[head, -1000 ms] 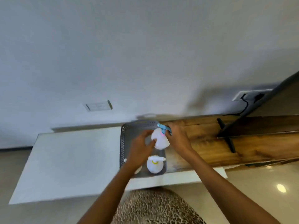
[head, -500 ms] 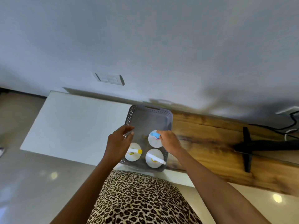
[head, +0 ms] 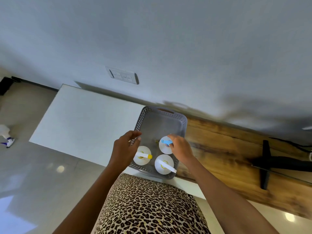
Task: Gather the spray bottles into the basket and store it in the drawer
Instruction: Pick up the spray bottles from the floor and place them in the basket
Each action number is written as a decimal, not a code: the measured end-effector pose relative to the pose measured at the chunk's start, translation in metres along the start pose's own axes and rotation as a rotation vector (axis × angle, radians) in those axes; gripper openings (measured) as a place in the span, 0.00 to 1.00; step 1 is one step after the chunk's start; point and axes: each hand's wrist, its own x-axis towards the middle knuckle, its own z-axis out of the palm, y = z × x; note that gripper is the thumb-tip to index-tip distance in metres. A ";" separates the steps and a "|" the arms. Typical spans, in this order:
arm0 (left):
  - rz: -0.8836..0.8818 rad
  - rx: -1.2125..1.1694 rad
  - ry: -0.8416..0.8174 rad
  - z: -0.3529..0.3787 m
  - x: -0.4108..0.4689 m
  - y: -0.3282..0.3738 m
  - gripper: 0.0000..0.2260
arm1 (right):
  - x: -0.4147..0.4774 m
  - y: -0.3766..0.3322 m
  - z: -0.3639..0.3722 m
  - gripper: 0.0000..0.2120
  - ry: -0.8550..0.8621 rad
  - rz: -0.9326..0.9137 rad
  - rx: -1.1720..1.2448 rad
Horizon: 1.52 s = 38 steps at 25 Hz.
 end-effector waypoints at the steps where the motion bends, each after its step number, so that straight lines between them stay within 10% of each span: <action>1: 0.000 -0.011 0.006 -0.003 -0.002 -0.001 0.08 | -0.003 -0.002 0.000 0.20 0.018 -0.016 -0.005; 18: -0.011 -0.185 0.293 -0.225 -0.064 -0.140 0.09 | -0.029 -0.292 0.051 0.12 0.297 -0.352 0.305; 38: -0.290 -0.323 0.877 -0.598 -0.005 -0.386 0.09 | 0.089 -0.751 0.221 0.09 -0.115 -0.813 0.214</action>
